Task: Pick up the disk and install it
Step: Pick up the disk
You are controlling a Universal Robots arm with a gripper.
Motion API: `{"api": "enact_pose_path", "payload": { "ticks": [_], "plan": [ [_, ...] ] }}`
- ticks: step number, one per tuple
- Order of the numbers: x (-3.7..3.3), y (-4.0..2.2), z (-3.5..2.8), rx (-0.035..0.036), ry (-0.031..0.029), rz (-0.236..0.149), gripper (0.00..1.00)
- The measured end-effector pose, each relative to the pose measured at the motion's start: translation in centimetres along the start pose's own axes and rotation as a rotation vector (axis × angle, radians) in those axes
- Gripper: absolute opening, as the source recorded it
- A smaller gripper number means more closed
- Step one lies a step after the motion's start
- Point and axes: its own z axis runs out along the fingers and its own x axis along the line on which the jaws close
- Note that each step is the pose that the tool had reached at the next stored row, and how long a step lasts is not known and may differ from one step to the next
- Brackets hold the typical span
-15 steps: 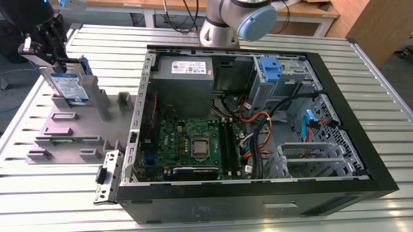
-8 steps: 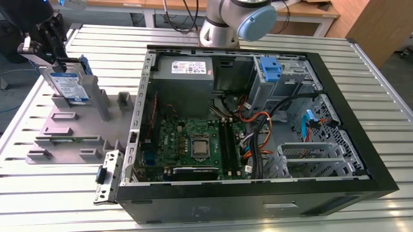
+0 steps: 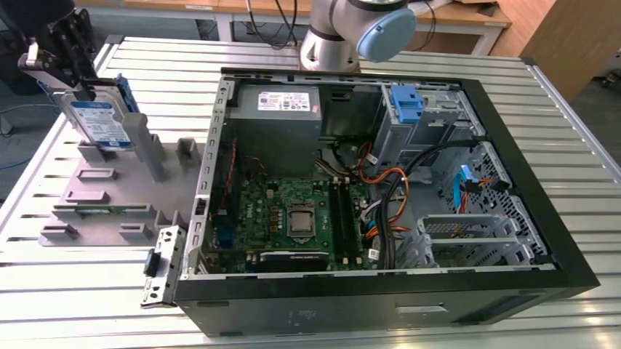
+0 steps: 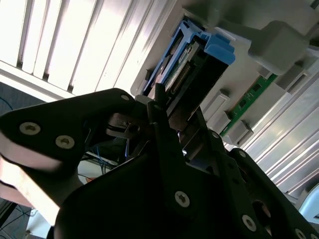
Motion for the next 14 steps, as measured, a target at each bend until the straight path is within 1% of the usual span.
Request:
{"api": "enact_pose_path", "payload": {
  "ticks": [13,14],
  "plan": [
    [0.00,0.00,-0.09,-0.0001,0.0001,0.000,0.35],
    [-0.01,0.01,-0.16,-0.0006,0.0003,0.000,0.35]
  ]
}}
